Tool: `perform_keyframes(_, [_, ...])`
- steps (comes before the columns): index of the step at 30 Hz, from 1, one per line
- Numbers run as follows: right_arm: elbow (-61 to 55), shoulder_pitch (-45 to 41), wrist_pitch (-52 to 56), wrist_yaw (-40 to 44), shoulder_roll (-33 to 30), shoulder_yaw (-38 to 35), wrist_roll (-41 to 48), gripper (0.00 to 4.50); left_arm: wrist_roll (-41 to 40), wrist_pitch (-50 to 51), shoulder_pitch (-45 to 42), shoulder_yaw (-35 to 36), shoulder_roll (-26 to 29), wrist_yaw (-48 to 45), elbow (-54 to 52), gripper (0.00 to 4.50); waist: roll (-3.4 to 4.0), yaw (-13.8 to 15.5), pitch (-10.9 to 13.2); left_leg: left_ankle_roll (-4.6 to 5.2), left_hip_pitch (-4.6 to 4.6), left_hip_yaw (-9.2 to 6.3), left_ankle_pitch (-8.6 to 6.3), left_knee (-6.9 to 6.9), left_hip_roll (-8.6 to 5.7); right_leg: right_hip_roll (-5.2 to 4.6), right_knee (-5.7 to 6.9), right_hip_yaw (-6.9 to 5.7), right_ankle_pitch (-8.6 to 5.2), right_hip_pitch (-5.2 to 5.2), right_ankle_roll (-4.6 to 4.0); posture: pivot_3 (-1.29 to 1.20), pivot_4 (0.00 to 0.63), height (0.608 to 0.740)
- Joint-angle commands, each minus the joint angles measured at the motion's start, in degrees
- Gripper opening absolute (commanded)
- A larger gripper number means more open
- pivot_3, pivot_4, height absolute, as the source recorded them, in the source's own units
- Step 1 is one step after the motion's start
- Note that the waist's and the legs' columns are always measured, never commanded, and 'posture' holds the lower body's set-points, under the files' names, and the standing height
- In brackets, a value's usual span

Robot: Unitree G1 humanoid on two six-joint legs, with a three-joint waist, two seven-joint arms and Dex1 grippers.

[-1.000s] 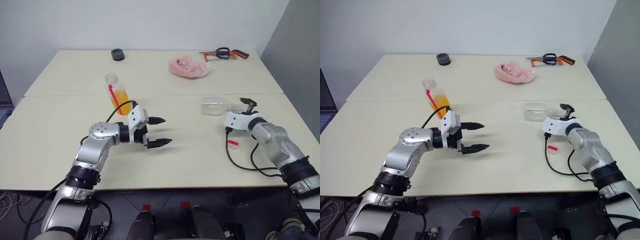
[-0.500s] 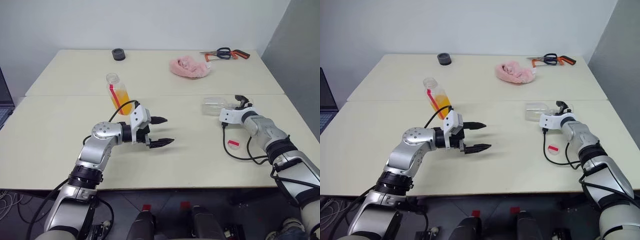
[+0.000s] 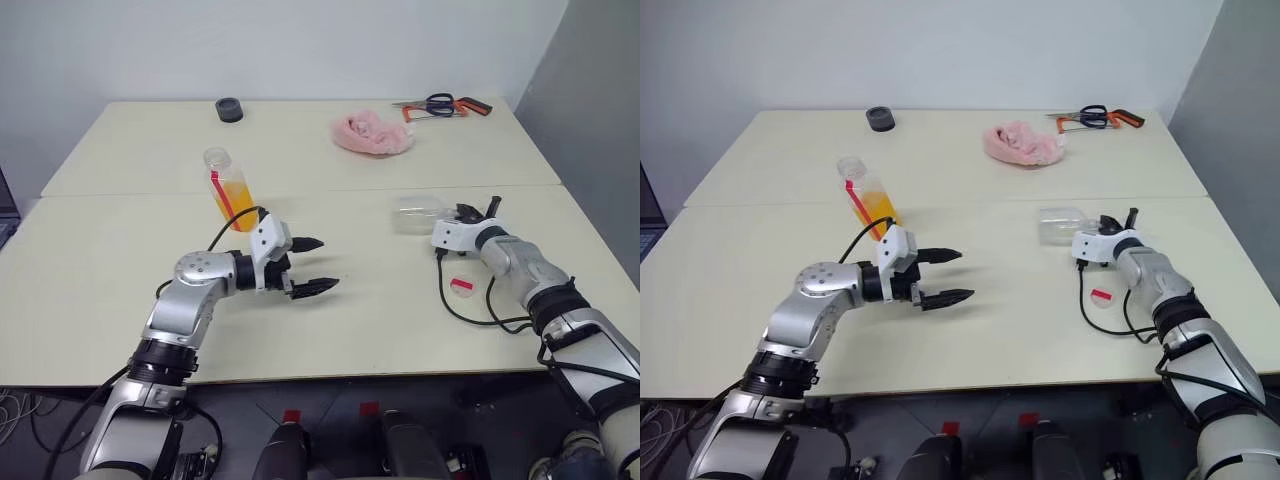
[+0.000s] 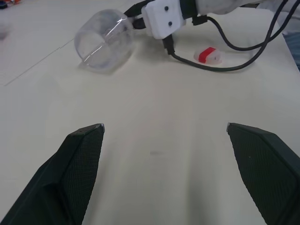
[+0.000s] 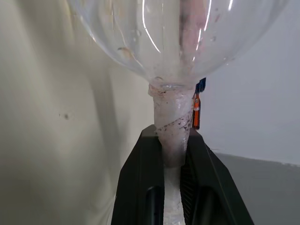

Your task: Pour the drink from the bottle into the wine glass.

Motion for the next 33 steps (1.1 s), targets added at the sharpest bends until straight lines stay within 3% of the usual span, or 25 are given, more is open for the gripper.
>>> perform_keyframes(1, [-15.1,3.0,-2.9,0.8,4.1,-7.0,9.6,0.13,-3.4,3.3,2.9,6.0,2.9,1.8,-3.9,4.50,0.02,-0.7,0.0,0.00,0.01,0.02,0.00,-0.02,0.02,0.01,0.01,0.03,0.00,-0.01,0.00,0.00,0.150,0.740])
perform_keyframes(5, [-19.3,5.2,-4.4,3.8,15.6,-14.1,24.2,0.13,-6.2,6.8,6.2,10.0,4.5,3.8,-7.5,4.50,0.04,-0.9,0.0,0.08,0.04,-0.03,-0.04,-0.01,0.08,0.08,0.17,0.02,0.00,-0.04,0.00,0.00,0.150,0.740])
perform_keyframes(8, [-13.6,2.2,-5.6,6.6,24.6,-19.1,33.7,0.13,-8.3,9.9,7.4,12.5,5.2,5.7,-10.9,4.50,0.04,-0.3,0.0,0.07,0.03,-0.10,-0.04,0.05,0.03,0.03,0.20,-0.04,0.00,0.00,0.00,0.00,0.150,0.740])
perform_keyframes(14, [2.9,-3.9,-9.7,8.7,31.7,-24.4,40.0,0.13,-9.9,12.0,8.8,14.2,7.0,6.7,-14.3,4.50,0.04,0.5,0.0,0.06,0.02,-0.15,-0.03,0.06,-0.06,-0.02,0.08,-0.07,0.01,0.05,-0.01,0.00,0.150,0.740])
perform_keyframes(22, [13.6,-3.8,-14.8,16.4,34.8,-25.8,40.9,0.13,-11.6,13.4,8.7,15.7,7.6,8.6,-16.4,4.50,0.07,-0.3,0.0,0.05,0.07,-0.10,-0.03,-0.01,0.02,0.04,0.15,-0.03,0.00,-0.02,-0.02,0.00,0.150,0.740])
perform_keyframes(31, [15.8,-0.9,-14.6,17.0,34.7,-25.2,39.3,0.13,-14.1,17.4,6.2,14.3,8.3,9.0,-21.0,4.50,0.07,-0.3,0.0,0.06,0.11,-0.11,-0.03,0.00,0.03,0.07,0.20,-0.02,0.00,0.01,-0.02,0.00,0.150,0.740])
perform_keyframes(33, [15.6,-0.7,-14.7,17.1,34.6,-25.3,39.3,0.87,-14.2,17.7,5.7,13.8,8.5,8.7,-21.2,4.50,0.07,-0.3,0.0,0.06,0.13,-0.08,-0.04,-0.01,0.03,0.08,0.20,0.00,0.00,0.01,-0.03,0.00,0.150,0.740])
